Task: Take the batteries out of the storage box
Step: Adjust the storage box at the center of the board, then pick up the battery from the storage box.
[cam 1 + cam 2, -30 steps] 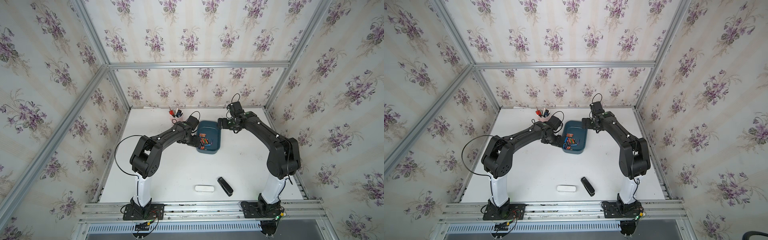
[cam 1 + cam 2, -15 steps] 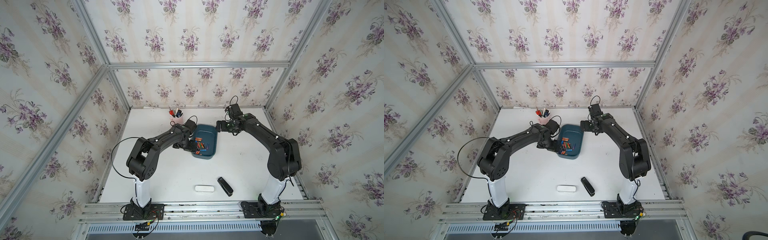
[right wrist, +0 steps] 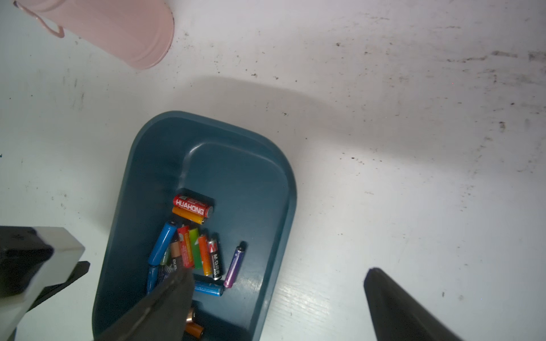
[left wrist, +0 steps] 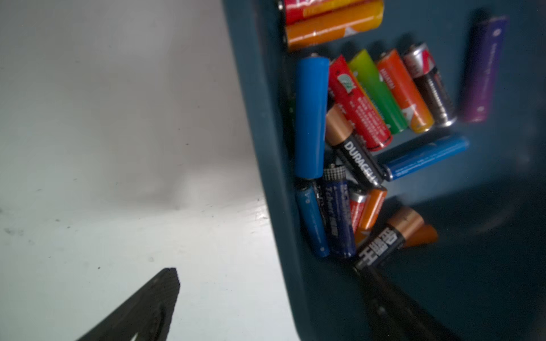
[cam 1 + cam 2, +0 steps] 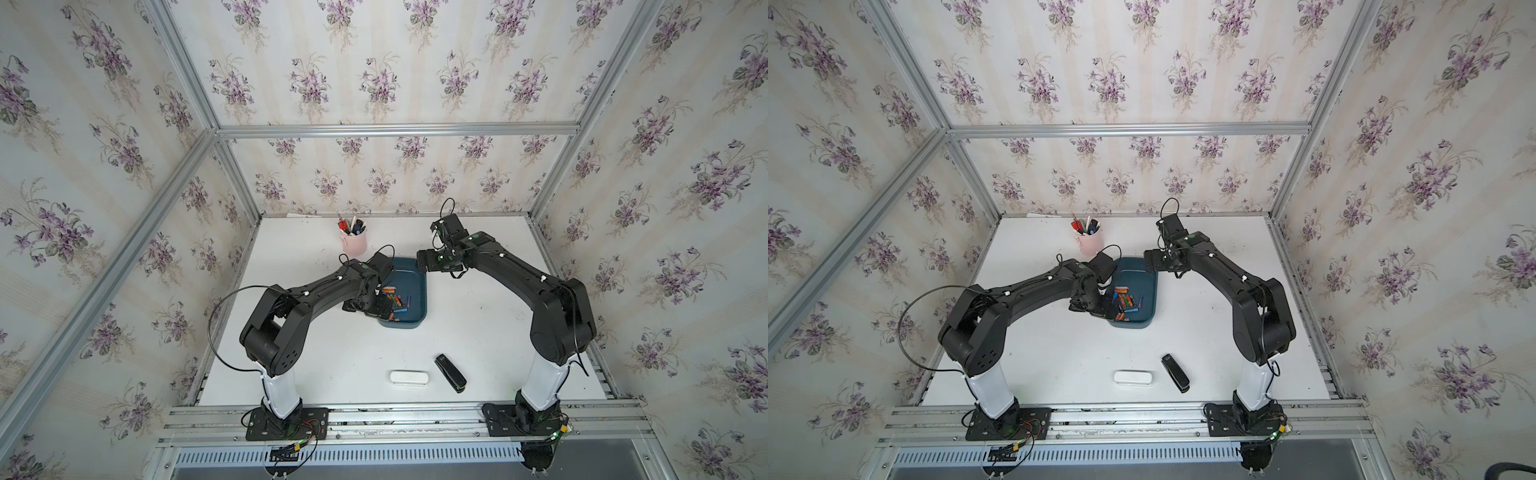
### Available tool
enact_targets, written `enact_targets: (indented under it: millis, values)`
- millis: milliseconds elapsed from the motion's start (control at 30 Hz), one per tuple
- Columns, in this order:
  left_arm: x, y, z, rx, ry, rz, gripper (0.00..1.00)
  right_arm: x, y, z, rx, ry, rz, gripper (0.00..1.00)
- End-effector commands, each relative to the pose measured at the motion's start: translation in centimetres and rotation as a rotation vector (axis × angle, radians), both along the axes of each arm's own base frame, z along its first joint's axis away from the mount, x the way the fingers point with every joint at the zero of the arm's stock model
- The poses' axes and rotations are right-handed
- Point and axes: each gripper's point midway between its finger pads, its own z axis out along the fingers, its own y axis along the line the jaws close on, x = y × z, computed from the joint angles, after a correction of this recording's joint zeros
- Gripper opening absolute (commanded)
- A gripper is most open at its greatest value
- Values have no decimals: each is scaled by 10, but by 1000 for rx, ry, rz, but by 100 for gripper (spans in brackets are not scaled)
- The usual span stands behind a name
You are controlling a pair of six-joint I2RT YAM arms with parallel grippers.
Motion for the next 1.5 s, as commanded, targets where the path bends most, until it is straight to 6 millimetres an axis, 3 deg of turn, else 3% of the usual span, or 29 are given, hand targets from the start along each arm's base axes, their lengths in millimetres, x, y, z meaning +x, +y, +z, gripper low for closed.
enact_targets:
  millis: [0, 167, 333, 500, 767, 1467]
  values:
    - [6, 3, 24, -19, -50, 23, 100, -8, 13, 6, -3, -17, 17, 92]
    - [14, 13, 59, -123, -95, 64, 100, -34, 43, -6, -30, 13, 89, 89]
    - [23, 32, 71, -224, -110, 121, 100, -48, 58, -29, -45, 56, 123, 76]
    - [28, 46, 66, -234, -92, 140, 100, -54, 62, -52, -52, 93, 127, 60]
    - [28, 52, 51, -251, -62, 159, 100, -56, 75, -76, -55, 127, 160, 40]
    - [25, 62, 40, -252, -40, 184, 99, -57, 74, -118, -133, 200, 181, 24]
